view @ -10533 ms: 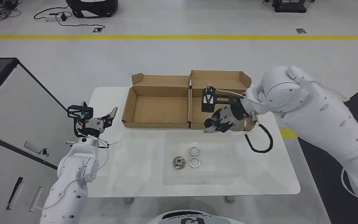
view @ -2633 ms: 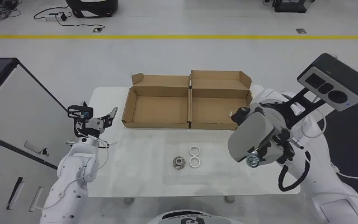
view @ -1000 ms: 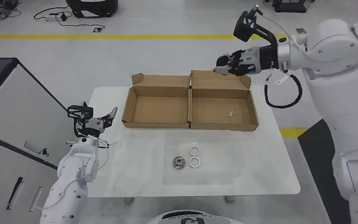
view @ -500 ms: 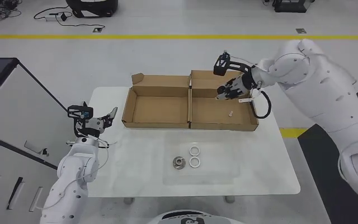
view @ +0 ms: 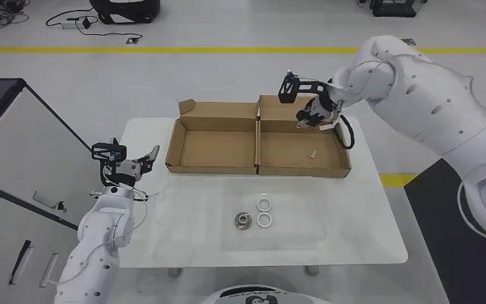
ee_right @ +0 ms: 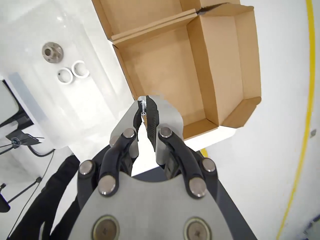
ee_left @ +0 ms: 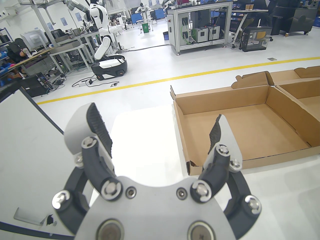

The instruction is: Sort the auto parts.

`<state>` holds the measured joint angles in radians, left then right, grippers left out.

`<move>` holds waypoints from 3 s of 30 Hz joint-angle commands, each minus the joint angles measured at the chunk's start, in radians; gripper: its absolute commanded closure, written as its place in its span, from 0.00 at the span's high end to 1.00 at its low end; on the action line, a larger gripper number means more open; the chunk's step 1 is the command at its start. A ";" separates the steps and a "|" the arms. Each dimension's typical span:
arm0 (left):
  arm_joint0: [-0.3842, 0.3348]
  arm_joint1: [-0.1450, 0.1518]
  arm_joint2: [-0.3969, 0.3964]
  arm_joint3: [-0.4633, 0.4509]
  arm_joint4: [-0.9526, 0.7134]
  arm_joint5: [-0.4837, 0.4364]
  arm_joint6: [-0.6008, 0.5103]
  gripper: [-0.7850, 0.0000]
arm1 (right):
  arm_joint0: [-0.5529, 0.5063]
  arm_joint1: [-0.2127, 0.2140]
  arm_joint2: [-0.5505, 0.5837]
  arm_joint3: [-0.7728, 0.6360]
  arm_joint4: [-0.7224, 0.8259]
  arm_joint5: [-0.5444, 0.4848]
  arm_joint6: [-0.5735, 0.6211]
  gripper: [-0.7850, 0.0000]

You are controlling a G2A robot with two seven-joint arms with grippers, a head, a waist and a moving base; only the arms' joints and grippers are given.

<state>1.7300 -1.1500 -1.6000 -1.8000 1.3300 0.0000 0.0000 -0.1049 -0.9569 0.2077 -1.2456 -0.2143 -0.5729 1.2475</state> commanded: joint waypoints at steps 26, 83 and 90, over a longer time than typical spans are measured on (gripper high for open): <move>0.000 0.000 0.000 0.000 0.000 0.000 0.000 1.00 | -0.177 -0.308 -0.038 0.463 -0.274 0.026 0.026 0.00; 0.000 0.000 0.000 0.000 0.000 0.000 0.000 1.00 | -0.294 -0.428 0.008 0.752 -0.429 0.082 -0.150 0.13; 0.000 0.000 0.000 0.000 0.000 0.000 0.000 1.00 | -0.293 -0.436 0.022 0.765 -0.434 0.074 -0.153 0.30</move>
<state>1.7300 -1.1500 -1.6000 -1.8000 1.3300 0.0000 0.0000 -0.3982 -1.3920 0.2278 -0.4810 -0.6464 -0.4985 1.0936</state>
